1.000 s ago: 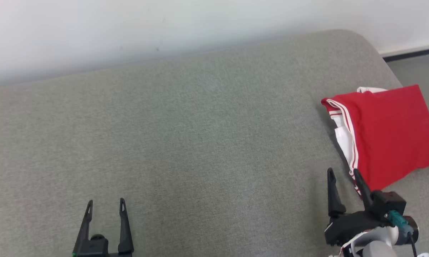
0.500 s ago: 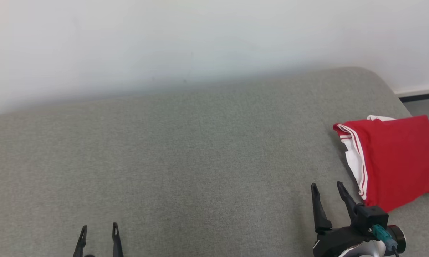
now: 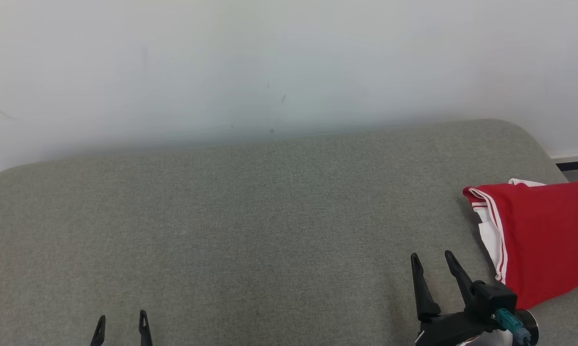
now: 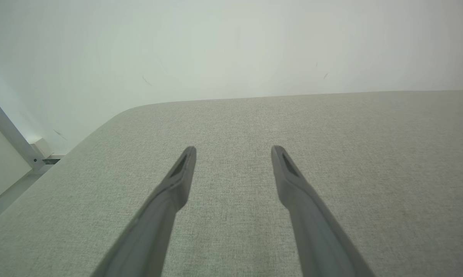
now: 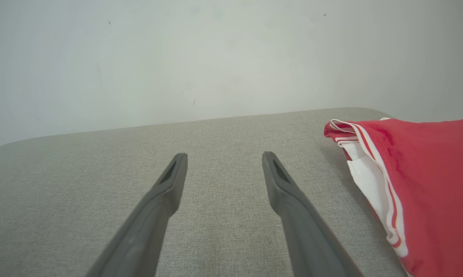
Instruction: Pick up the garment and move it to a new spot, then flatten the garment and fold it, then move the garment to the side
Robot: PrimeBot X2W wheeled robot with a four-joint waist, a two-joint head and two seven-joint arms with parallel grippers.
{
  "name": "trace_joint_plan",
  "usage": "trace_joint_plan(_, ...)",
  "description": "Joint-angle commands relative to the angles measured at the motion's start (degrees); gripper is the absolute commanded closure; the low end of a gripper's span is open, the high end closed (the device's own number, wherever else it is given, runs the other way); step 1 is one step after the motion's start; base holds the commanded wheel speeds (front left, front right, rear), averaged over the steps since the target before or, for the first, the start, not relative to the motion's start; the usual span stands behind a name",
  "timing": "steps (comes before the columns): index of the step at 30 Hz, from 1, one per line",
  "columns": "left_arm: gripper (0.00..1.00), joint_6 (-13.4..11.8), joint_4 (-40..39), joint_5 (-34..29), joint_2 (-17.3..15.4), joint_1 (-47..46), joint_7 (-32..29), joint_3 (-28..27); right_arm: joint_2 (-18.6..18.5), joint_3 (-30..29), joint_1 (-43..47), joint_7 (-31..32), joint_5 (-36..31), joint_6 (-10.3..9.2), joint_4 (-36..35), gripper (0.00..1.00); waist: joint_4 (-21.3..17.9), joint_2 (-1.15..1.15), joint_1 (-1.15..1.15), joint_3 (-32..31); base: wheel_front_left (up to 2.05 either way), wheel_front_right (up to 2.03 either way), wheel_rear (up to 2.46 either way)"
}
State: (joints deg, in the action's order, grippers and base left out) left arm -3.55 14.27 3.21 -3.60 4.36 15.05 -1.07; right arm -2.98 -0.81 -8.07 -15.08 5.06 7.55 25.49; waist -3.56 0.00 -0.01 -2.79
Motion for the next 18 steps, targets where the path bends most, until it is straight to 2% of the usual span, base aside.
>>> trace_joint_plan(1,0.00,0.4,0.0,0.3,0.2,0.4,0.2,-0.5,0.1,0.3,0.8,-0.1,0.7,-0.16,0.1,0.00,0.1,0.00,0.01,-0.1,0.00,0.00,0.00)
trace_joint_plan(9,0.00,1.9,0.6,0.2,0.5,0.4,0.2,-1.9,0.1,1.1,0.7,-0.1,0.9,-0.16,0.3,0.00,-0.1,0.00,0.01,0.3,0.00,0.00,0.00)
trace_joint_plan(18,0.00,2.3,1.2,0.1,0.7,-0.2,0.2,-2.2,0.1,2.0,0.6,-0.1,1.1,-0.16,0.4,0.00,0.0,0.00,0.01,1.2,0.00,0.00,0.00)
